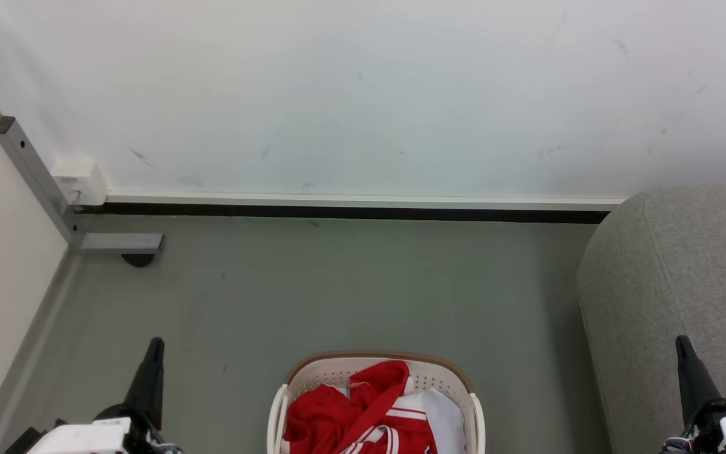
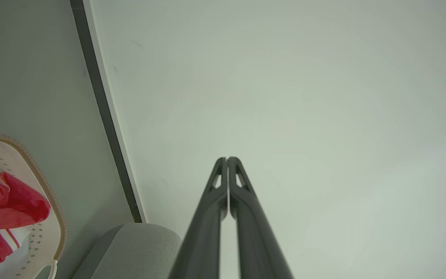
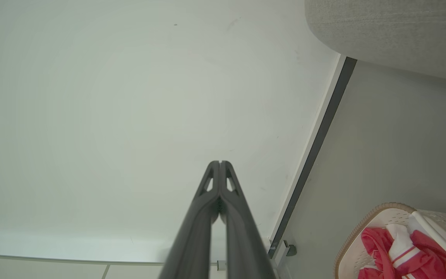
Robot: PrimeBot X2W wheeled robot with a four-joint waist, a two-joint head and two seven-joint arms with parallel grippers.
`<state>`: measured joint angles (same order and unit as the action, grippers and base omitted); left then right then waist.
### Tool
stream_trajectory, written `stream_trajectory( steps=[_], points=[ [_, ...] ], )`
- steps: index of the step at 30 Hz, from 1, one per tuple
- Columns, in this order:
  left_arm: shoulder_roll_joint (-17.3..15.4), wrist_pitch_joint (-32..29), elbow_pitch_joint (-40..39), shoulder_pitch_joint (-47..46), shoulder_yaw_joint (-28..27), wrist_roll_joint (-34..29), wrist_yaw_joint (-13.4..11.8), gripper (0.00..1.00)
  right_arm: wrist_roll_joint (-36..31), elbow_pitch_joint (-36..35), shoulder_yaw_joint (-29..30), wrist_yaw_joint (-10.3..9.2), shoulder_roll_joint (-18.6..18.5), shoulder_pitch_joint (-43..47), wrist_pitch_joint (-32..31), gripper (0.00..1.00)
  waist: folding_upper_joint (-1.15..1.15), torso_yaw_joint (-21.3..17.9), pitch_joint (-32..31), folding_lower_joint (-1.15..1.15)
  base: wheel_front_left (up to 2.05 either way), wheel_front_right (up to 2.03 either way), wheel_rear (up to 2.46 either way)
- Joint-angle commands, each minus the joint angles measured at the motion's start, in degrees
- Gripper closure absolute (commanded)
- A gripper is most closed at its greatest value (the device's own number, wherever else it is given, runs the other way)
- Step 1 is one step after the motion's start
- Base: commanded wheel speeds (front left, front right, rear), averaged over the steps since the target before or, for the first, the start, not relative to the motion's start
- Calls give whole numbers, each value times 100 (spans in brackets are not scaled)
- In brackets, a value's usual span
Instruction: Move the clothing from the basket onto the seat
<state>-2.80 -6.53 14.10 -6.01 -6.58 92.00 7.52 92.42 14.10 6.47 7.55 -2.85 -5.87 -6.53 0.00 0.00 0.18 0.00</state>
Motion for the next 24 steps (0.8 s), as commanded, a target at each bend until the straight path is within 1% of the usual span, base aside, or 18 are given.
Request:
stream_trajectory(
  steps=[1,24],
  points=[
    [-14,-18,-18,-46,-5,80,4,100,0,-26,19,-13,-5,-72,-17,100,0,0,0,0,0,0,0],
    [-14,-18,-18,-47,-5,80,4,100,-1,-26,19,-13,-5,-72,-17,100,0,0,0,0,0,0,0]
  ],
)
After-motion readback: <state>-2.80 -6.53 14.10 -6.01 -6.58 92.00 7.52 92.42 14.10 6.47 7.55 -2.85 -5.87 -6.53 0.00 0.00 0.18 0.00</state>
